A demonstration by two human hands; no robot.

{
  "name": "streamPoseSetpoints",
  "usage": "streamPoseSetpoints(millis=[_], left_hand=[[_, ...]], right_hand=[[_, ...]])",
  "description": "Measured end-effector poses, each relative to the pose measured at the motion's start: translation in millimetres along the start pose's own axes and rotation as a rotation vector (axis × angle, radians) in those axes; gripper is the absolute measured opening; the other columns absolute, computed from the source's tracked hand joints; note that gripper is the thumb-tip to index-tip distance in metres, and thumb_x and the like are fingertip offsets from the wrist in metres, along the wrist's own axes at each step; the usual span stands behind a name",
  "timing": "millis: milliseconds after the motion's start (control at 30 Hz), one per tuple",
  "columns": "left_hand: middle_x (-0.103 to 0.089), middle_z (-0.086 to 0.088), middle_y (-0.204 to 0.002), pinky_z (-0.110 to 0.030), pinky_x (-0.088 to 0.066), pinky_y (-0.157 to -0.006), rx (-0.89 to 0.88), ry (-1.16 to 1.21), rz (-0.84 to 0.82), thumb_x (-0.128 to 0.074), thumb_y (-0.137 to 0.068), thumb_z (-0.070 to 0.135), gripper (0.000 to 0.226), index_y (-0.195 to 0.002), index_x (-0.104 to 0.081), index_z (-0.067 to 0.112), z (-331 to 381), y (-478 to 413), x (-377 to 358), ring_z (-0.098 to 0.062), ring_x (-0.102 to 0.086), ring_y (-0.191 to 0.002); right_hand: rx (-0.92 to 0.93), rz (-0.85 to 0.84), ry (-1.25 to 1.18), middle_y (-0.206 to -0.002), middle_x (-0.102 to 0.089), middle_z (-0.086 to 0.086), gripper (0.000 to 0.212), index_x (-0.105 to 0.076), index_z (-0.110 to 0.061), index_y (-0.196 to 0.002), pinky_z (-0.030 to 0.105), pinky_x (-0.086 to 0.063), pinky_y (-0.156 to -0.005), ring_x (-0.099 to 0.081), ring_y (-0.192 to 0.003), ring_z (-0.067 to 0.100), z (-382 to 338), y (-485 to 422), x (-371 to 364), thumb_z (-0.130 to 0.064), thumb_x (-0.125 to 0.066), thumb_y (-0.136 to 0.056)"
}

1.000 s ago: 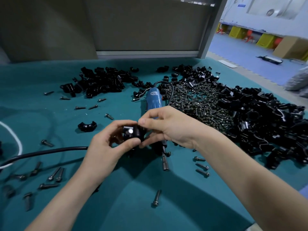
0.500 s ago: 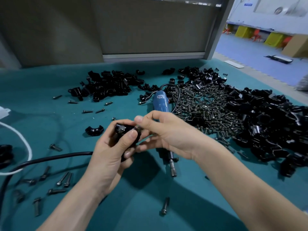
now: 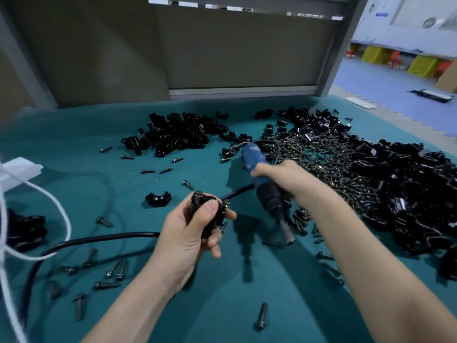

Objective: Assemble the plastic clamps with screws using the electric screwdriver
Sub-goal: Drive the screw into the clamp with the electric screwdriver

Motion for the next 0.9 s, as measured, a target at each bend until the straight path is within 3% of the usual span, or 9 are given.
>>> streamPoseSetpoints(millis=[67, 133, 233, 333, 400, 467, 633, 767, 900], left_hand=[[-0.071, -0.011, -0.074, -0.018, -0.038, -0.034, -0.006, -0.009, 0.019, -0.077, -0.073, 0.023, 0.012, -0.071, -0.065, 0.023, -2, -2, 2, -0.009, -0.040, -0.037], [-0.070, -0.010, -0.073, -0.018, -0.037, -0.033, -0.017, 0.000, 0.040, -0.074, -0.067, 0.029, 0.018, -0.078, -0.064, 0.019, -2, -3, 3, -0.009, -0.040, -0.037], [-0.068, -0.009, -0.075, -0.018, -0.034, -0.034, -0.050, -0.038, 0.068, -0.071, -0.062, 0.034, 0.019, -0.079, -0.070, 0.024, 0, -2, 4, -0.008, -0.039, -0.039], [-0.055, -0.004, -0.061, -0.018, -0.032, -0.035, -0.109, -0.247, 0.147, -0.071, -0.077, 0.018, 0.006, -0.076, -0.069, 0.023, 0, -6, 12, -0.010, -0.037, -0.039], [-0.047, 0.003, -0.050, -0.020, -0.035, -0.035, -0.146, -0.362, 0.195, -0.068, -0.085, 0.007, 0.011, -0.078, -0.066, 0.015, -1, -8, 18, -0.012, -0.036, -0.038], [-0.048, 0.005, -0.047, -0.021, -0.040, -0.038, -0.174, -0.468, 0.211, -0.069, -0.086, 0.008, 0.009, -0.081, -0.063, 0.013, 0, -9, 23, -0.014, -0.039, -0.036], [-0.053, 0.003, -0.048, -0.026, -0.048, -0.046, -0.184, -0.626, 0.253, -0.071, -0.084, 0.019, 0.011, -0.078, -0.061, 0.021, -3, -9, 30, -0.017, -0.051, -0.038], [-0.055, 0.003, -0.047, -0.020, -0.045, -0.045, -0.161, -0.671, 0.320, -0.072, -0.081, 0.024, 0.013, -0.076, -0.059, 0.023, -4, -10, 31, -0.017, -0.054, -0.037], [-0.054, 0.004, -0.048, -0.017, -0.038, -0.040, -0.137, -0.679, 0.353, -0.074, -0.081, 0.022, 0.015, -0.080, -0.060, 0.017, -5, -11, 32, -0.017, -0.052, -0.035]], right_hand=[[-0.014, -0.123, -0.366, -0.078, -0.063, 0.008, 0.052, -0.055, -0.004, -0.109, 0.020, -0.047, -0.044, -0.060, -0.048, 0.012, -12, 5, 9, -0.034, -0.072, -0.071], [0.002, -0.279, -0.878, -0.092, -0.062, 0.015, 0.061, -0.047, -0.003, -0.122, 0.030, -0.056, -0.053, -0.065, -0.065, 0.018, -33, 9, 16, -0.022, -0.072, -0.069], [0.083, -0.365, -1.376, -0.113, -0.060, 0.023, 0.041, -0.047, -0.005, -0.121, 0.036, -0.059, -0.053, -0.069, -0.091, 0.035, -66, 13, 13, -0.001, -0.059, -0.082], [0.241, -0.315, -1.379, -0.102, -0.070, 0.015, 0.022, -0.053, -0.006, -0.108, 0.027, -0.057, -0.051, -0.071, -0.077, 0.027, -81, 13, -1, -0.016, -0.062, -0.090], [0.279, -0.321, -1.459, -0.110, -0.071, 0.012, 0.045, -0.053, -0.010, -0.117, 0.026, -0.056, -0.052, -0.070, -0.076, 0.023, -80, 10, -10, -0.046, -0.060, -0.091], [0.285, -0.324, -1.550, -0.115, -0.070, 0.011, 0.058, -0.051, -0.009, -0.119, 0.025, -0.055, -0.053, -0.069, -0.072, 0.021, -77, 4, -13, -0.058, -0.054, -0.089], [0.317, -0.169, -1.598, -0.109, -0.072, 0.010, 0.039, -0.051, -0.009, -0.118, 0.025, -0.056, -0.061, -0.070, -0.072, 0.017, -65, -5, 1, -0.029, -0.067, -0.089], [0.327, -0.132, -1.483, -0.092, -0.071, -0.002, 0.039, -0.056, -0.013, -0.111, 0.021, -0.048, -0.052, -0.056, -0.053, 0.008, -59, -7, 0, -0.031, -0.071, -0.080], [0.294, -0.210, -1.579, -0.094, -0.069, 0.000, 0.036, -0.060, -0.011, -0.107, 0.023, -0.048, -0.061, -0.055, -0.059, 0.013, -58, -9, -4, -0.031, -0.069, -0.078]])
Point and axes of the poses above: each hand's wrist, its own y-axis away from the middle knuckle, its own x-axis out of the back of the hand, z = x × y, the point moved 1 cm from there along -y, towards the middle knuckle
